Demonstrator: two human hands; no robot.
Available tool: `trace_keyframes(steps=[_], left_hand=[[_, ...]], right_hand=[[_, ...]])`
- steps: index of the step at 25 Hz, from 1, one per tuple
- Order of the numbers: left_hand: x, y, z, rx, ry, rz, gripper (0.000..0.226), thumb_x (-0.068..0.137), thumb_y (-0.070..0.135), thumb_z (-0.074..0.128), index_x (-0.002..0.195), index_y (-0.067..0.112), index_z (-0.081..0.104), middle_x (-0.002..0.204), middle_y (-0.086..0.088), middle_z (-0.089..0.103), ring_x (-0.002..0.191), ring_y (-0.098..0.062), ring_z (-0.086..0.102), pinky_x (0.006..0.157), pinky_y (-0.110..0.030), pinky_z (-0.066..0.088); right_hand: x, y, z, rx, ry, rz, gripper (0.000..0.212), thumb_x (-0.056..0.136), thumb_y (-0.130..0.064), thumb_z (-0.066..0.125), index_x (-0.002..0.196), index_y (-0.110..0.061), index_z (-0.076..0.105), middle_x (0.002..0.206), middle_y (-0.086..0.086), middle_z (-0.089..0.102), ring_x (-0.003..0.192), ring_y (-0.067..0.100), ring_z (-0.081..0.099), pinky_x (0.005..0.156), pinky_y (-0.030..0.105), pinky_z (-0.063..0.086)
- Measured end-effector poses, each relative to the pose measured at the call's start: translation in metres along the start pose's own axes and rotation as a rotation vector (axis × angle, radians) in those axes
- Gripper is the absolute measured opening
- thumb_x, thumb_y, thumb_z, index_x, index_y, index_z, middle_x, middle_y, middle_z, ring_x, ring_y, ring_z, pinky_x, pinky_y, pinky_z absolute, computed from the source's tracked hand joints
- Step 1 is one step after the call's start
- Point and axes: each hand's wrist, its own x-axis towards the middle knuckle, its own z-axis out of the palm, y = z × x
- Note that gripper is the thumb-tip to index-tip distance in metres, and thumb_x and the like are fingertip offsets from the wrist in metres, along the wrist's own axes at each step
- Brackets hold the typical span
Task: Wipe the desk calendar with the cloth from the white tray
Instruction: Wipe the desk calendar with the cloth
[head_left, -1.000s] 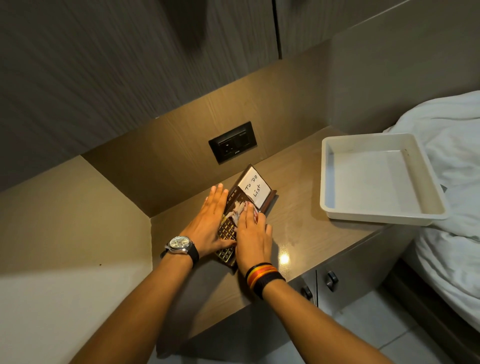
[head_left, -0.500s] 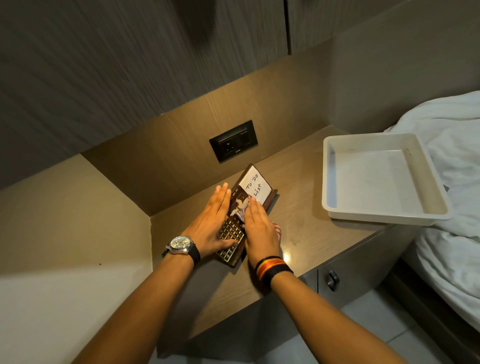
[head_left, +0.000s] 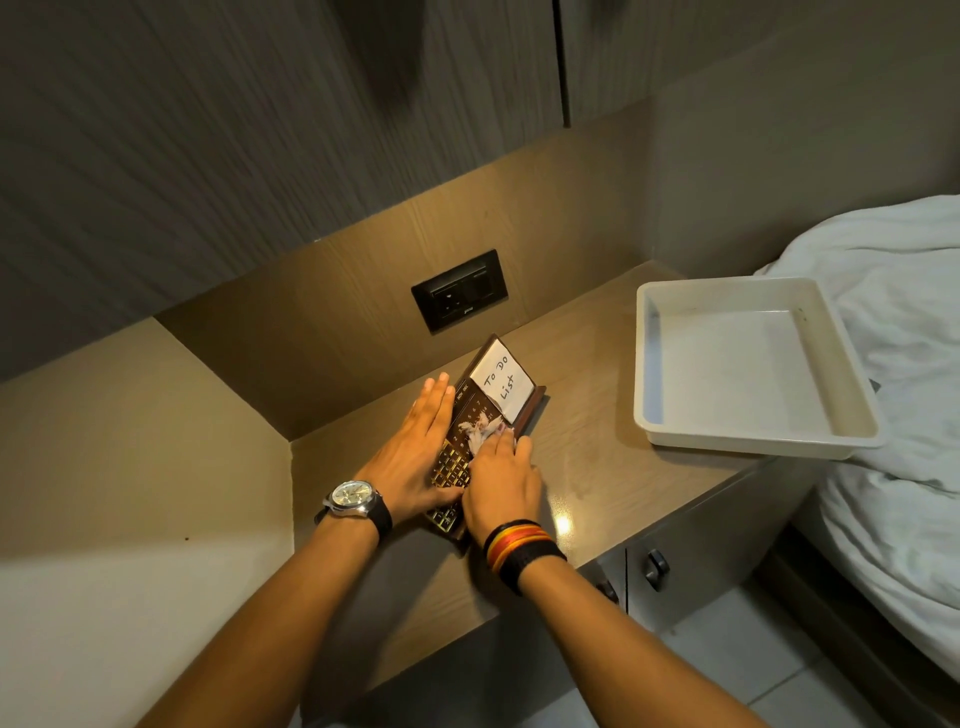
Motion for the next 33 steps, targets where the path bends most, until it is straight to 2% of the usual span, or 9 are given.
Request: trace_keyframes(steps=[4, 7, 12, 14, 19, 23, 25, 30, 33], left_hand=[[0.0, 0.002, 0.0, 0.0, 0.006, 0.0, 0.135, 0.076, 0.047, 0.085, 0.158, 0.013, -0.016, 0.164, -0.002, -0.029, 0.152, -0.02, -0.025, 0.122, -0.035, -0.001], [0.001, 0.002, 0.0, -0.014, 0.006, -0.005, 0.135, 0.076, 0.046, 0.085, 0.159, 0.013, -0.016, 0.165, -0.002, -0.029, 0.153, -0.02, -0.024, 0.123, -0.037, 0.003], [0.001, 0.002, -0.001, -0.017, 0.007, -0.008, 0.135, 0.076, 0.045, 0.086, 0.159, 0.013, -0.017, 0.165, -0.001, -0.029, 0.153, -0.02, -0.024, 0.125, -0.038, 0.005], [0.001, 0.003, -0.001, -0.014, -0.003, -0.012, 0.136, 0.076, 0.045, 0.086, 0.158, 0.015, -0.018, 0.165, -0.001, -0.029, 0.153, -0.02, -0.024, 0.123, -0.037, 0.003], [0.001, 0.003, -0.001, -0.018, -0.009, -0.023, 0.136, 0.076, 0.048, 0.085, 0.158, 0.016, -0.018, 0.165, 0.0, -0.03, 0.152, -0.018, -0.025, 0.122, -0.035, 0.002], [0.001, 0.003, -0.003, -0.018, -0.02, -0.038, 0.138, 0.075, 0.047, 0.086, 0.158, 0.016, -0.019, 0.165, 0.0, -0.03, 0.151, -0.017, -0.026, 0.122, -0.035, 0.0], [0.0, 0.004, -0.004, -0.025, -0.02, -0.039, 0.137, 0.075, 0.046, 0.086, 0.158, 0.017, -0.02, 0.164, 0.001, -0.031, 0.151, -0.017, -0.027, 0.122, -0.035, 0.0], [0.001, 0.007, -0.004, -0.004, -0.022, -0.046, 0.137, 0.075, 0.047, 0.086, 0.158, 0.015, -0.019, 0.165, -0.001, -0.029, 0.151, -0.018, -0.027, 0.121, -0.035, -0.001], [0.001, 0.007, -0.005, -0.008, -0.022, -0.047, 0.136, 0.076, 0.045, 0.086, 0.158, 0.014, -0.018, 0.165, -0.002, -0.028, 0.151, -0.018, -0.027, 0.122, -0.036, 0.0]], right_hand=[[0.006, 0.002, 0.0, 0.036, 0.008, -0.004, 0.084, 0.089, -0.037, 0.072, 0.151, 0.0, 0.031, 0.151, 0.019, 0.043, 0.125, 0.031, 0.042, 0.097, 0.042, 0.051], [-0.004, 0.005, 0.008, 0.097, 0.024, -0.061, 0.09, 0.089, -0.03, 0.072, 0.156, -0.001, 0.019, 0.16, 0.02, 0.03, 0.135, 0.033, 0.035, 0.111, 0.046, 0.041], [0.001, 0.027, -0.001, 0.364, 0.235, -0.254, 0.079, 0.09, -0.009, 0.059, 0.159, -0.01, 0.02, 0.166, 0.013, 0.024, 0.154, 0.028, 0.015, 0.121, 0.053, 0.027], [0.013, 0.037, -0.009, 0.348, 0.294, -0.242, 0.077, 0.09, -0.007, 0.056, 0.158, -0.008, 0.022, 0.165, 0.013, 0.026, 0.154, 0.028, 0.016, 0.123, 0.051, 0.024], [0.024, 0.061, 0.005, 0.05, 0.161, -0.285, 0.079, 0.094, -0.013, 0.064, 0.159, -0.009, 0.019, 0.167, 0.012, 0.02, 0.154, 0.028, 0.013, 0.119, 0.042, 0.005], [0.008, 0.066, 0.017, -0.064, 0.153, -0.459, 0.076, 0.086, -0.016, 0.074, 0.151, -0.008, 0.038, 0.16, 0.015, 0.037, 0.15, 0.031, 0.026, 0.122, 0.05, 0.026], [0.003, 0.07, 0.02, -0.094, 0.133, -0.522, 0.079, 0.081, -0.017, 0.079, 0.15, -0.008, 0.041, 0.157, 0.015, 0.041, 0.148, 0.032, 0.03, 0.12, 0.051, 0.03], [0.012, 0.057, 0.012, -0.107, 0.088, -0.351, 0.079, 0.086, -0.026, 0.078, 0.151, -0.008, 0.038, 0.16, 0.015, 0.037, 0.149, 0.035, 0.026, 0.121, 0.051, 0.027], [0.0, 0.059, 0.009, -0.159, 0.085, -0.475, 0.067, 0.082, -0.031, 0.08, 0.139, -0.007, 0.053, 0.145, 0.018, 0.054, 0.139, 0.036, 0.042, 0.111, 0.052, 0.041]])
